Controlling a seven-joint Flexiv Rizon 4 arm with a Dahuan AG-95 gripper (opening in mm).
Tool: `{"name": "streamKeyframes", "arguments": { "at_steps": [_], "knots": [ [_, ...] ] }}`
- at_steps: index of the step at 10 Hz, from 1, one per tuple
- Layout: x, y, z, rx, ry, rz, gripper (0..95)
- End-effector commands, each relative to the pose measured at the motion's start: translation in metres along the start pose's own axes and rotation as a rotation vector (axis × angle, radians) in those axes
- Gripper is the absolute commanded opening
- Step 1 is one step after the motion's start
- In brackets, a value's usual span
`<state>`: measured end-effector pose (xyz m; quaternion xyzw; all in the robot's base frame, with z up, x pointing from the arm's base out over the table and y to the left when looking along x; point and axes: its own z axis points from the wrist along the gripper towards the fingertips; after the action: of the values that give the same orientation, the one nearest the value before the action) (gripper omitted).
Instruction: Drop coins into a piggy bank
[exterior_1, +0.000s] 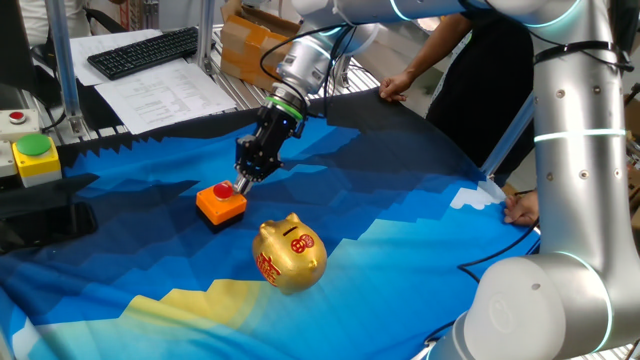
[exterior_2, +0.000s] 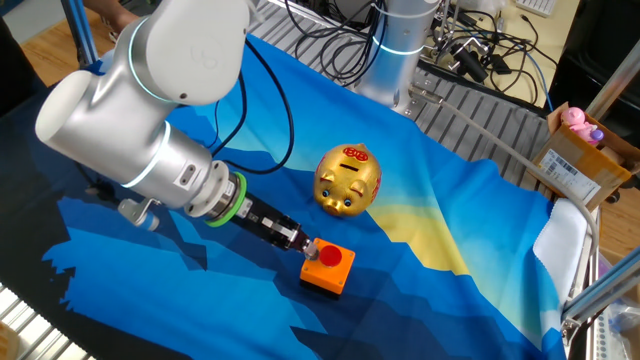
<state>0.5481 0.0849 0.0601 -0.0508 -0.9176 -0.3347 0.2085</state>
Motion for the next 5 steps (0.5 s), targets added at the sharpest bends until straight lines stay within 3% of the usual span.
{"name": "streamKeyframes", "arguments": {
  "at_steps": [1,3,5],
  "knots": [
    [-0.001,0.0,-0.001,-0.005,0.013,0.001,0.0],
    [0.003,0.006,-0.007,-0.024,0.038,0.017,0.0],
    [0.008,0.017,-0.016,-0.022,0.065,0.036,0.0]
  ]
}}
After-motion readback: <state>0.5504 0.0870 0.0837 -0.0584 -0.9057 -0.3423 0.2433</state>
